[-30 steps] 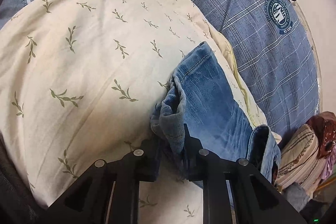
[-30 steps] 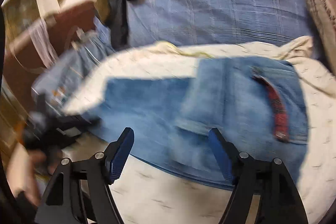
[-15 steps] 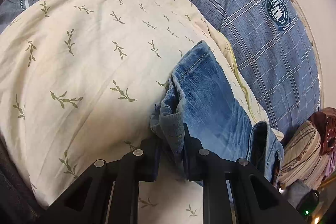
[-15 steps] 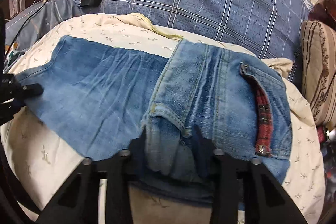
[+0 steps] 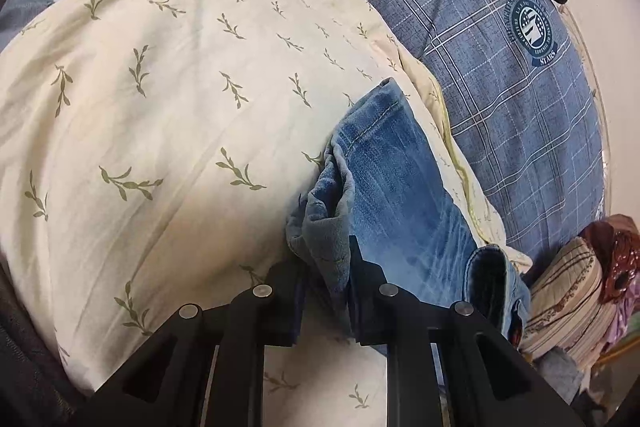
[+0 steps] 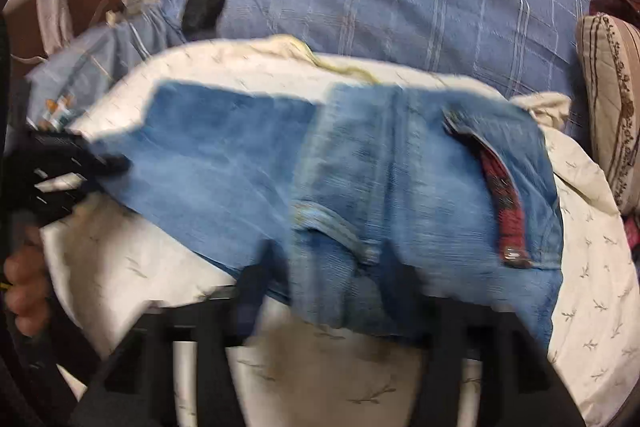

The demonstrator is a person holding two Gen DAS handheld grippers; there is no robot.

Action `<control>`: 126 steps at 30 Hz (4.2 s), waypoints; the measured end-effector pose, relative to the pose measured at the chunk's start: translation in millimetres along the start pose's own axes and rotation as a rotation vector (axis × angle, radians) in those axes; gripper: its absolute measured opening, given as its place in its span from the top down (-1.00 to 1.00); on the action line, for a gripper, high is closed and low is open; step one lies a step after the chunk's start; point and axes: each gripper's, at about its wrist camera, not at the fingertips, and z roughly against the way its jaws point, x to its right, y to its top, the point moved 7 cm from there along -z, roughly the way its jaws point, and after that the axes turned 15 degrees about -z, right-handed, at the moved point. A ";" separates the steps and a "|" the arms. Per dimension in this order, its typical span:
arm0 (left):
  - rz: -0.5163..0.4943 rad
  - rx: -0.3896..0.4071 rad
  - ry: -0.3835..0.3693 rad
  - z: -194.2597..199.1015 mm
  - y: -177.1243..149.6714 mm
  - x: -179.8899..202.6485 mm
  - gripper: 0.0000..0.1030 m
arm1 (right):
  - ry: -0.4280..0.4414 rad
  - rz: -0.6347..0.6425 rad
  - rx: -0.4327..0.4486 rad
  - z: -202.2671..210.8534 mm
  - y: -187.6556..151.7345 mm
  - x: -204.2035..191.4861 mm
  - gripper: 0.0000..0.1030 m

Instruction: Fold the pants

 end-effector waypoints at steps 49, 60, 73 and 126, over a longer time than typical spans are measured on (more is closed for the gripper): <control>-1.229 0.268 -0.061 79.2 -125.6 237.2 0.82 | 0.413 -0.089 -0.443 7.7 90.9 22.6 0.90; -1.394 0.046 -0.194 13.9 -164.0 279.1 0.72 | 0.518 -0.526 -0.184 -7.4 90.1 152.5 0.05; -1.228 -0.036 -0.359 -1.6 -169.9 239.5 0.45 | 0.321 -0.547 -0.180 -33.3 88.1 177.9 0.74; -1.329 0.027 -0.422 -12.2 -170.7 219.8 0.45 | 0.392 -0.571 -0.128 -4.2 113.4 187.4 -0.04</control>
